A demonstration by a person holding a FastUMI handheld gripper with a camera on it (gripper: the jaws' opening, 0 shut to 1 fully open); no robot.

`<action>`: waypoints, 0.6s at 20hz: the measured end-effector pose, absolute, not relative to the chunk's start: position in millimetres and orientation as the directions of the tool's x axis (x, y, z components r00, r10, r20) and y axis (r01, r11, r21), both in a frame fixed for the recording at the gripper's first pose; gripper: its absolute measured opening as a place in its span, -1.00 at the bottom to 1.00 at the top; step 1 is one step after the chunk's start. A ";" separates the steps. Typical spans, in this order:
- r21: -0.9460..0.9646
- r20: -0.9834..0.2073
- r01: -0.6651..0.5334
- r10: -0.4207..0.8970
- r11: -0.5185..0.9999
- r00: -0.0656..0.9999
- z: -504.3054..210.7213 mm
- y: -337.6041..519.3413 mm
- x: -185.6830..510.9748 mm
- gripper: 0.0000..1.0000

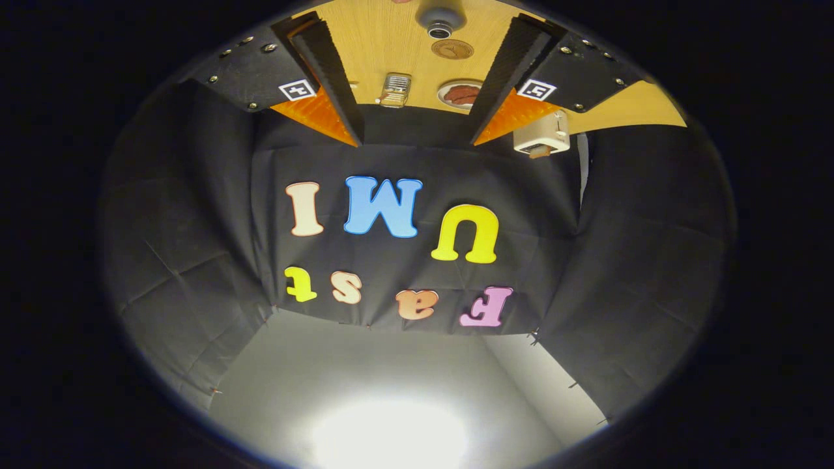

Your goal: Take the bottle from table, then pour the juice into the cup, finally place the bottle on the coaster

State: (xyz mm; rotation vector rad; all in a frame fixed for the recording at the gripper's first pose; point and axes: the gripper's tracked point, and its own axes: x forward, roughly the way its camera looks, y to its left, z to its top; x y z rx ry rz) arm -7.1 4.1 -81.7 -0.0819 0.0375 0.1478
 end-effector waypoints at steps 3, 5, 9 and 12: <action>-0.087 -0.064 -0.179 0.174 0.980 0.983 -105.2 4.0 -8.8 0.93; -0.069 -0.099 -0.203 0.195 0.977 0.976 -127.8 7.6 -11.1 0.93; -0.029 -0.149 -0.236 0.229 0.971 0.962 -160.9 8.3 -14.4 0.93; -0.014 -0.180 -0.257 0.250 0.966 0.951 -183.2 8.0 -13.8 0.93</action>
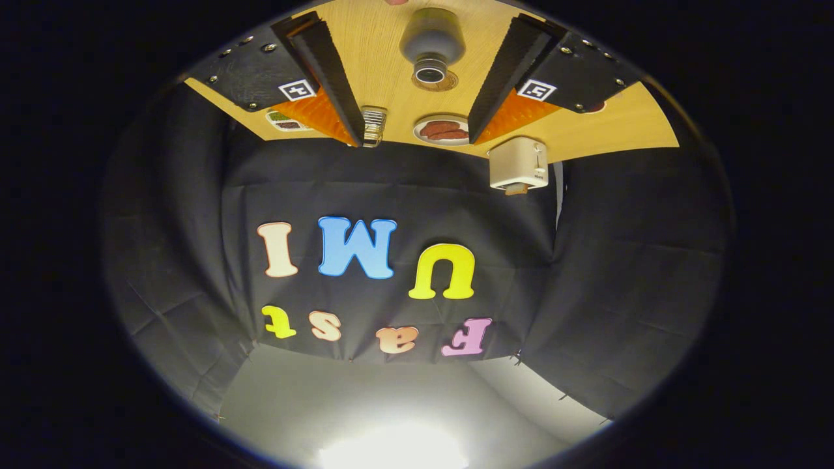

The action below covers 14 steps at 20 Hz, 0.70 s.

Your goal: Take the bottle from table, then pour the juice into the cup, finally place the bottle on the coaster

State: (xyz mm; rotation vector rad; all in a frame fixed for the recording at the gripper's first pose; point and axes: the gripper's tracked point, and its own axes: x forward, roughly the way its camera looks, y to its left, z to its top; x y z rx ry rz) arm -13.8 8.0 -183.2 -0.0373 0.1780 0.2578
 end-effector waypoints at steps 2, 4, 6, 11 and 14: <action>-0.003 -0.204 -0.269 0.263 0.963 0.943 -196.9 8.0 -14.1 0.93; 0.007 -0.235 -0.288 0.282 0.957 0.930 -213.0 10.9 -16.9 0.94; 0.017 -0.265 -0.304 0.297 0.953 0.917 -228.8 13.1 -20.6 0.94; 0.010 -0.342 -0.319 0.303 0.948 0.890 -265.2 13.6 -27.2 0.94; 0.010 -0.370 -0.332 0.312 0.943 0.875 -281.4 16.7 -30.2 0.94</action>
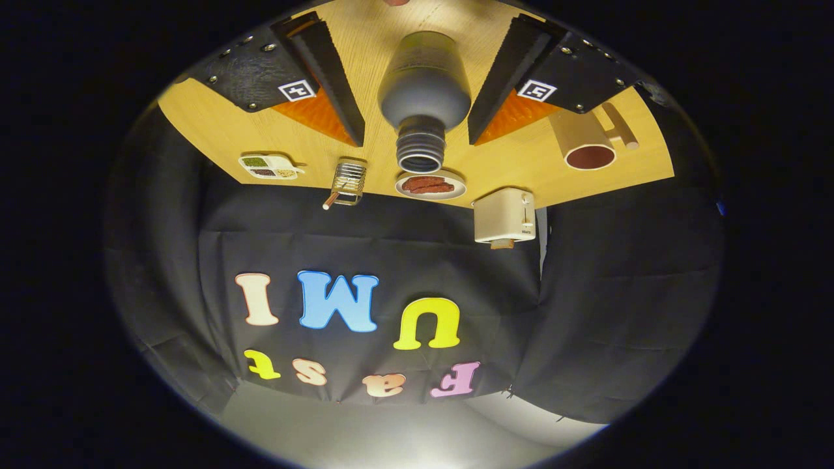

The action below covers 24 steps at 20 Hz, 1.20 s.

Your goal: Take the bottle from table, then pour the juice into the cup, finally place the bottle on the coaster

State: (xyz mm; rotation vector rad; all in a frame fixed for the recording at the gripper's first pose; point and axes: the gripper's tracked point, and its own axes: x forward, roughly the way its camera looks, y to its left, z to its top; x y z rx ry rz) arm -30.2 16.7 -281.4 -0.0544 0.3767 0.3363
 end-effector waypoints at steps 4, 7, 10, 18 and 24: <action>0.046 -0.407 -0.344 0.332 0.938 0.851 -298.9 18.8 -34.3 0.94; 0.075 -0.439 -0.334 0.332 0.940 0.835 -313.6 17.3 -34.9 0.94; 0.105 -0.477 -0.332 0.341 0.937 0.810 -328.8 21.3 -40.7 0.94; 0.090 -0.534 -0.333 0.328 0.939 0.780 -353.3 15.6 -55.7 0.94; 0.076 -0.549 -0.340 0.324 0.937 0.770 -356.6 21.3 -55.9 0.61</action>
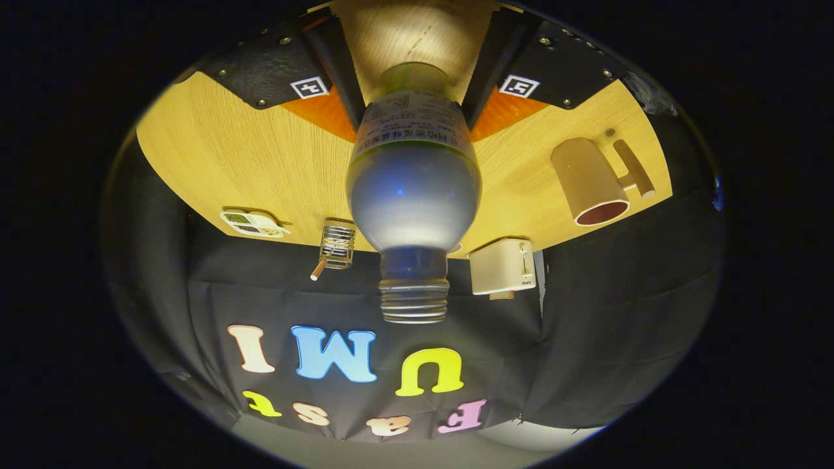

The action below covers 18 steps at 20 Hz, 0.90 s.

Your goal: Take the bottle from table, then pour the juice into the cup, finally place the bottle on the coaster

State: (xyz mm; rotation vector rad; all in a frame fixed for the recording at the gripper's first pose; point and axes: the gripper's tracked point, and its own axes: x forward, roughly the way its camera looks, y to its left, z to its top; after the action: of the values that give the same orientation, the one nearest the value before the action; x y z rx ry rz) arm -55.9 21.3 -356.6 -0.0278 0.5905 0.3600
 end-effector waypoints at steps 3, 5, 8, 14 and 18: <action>0.080 -0.565 -0.366 0.345 0.927 0.750 -357.4 26.2 -55.4 0.58; 0.053 -0.578 -0.371 0.331 0.927 0.746 -356.4 24.2 -56.0 0.55; 0.035 -0.595 -0.360 0.309 0.932 0.742 -351.6 20.3 -52.9 0.51; -0.040 -0.598 -0.400 0.299 0.916 0.744 -329.2 29.6 -42.9 0.51; -0.084 -0.577 -0.420 0.300 0.904 0.760 -310.6 44.5 -36.5 0.51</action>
State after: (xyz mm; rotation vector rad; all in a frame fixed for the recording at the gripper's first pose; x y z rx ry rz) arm -36.5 44.5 -310.6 -0.2139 0.5887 0.3952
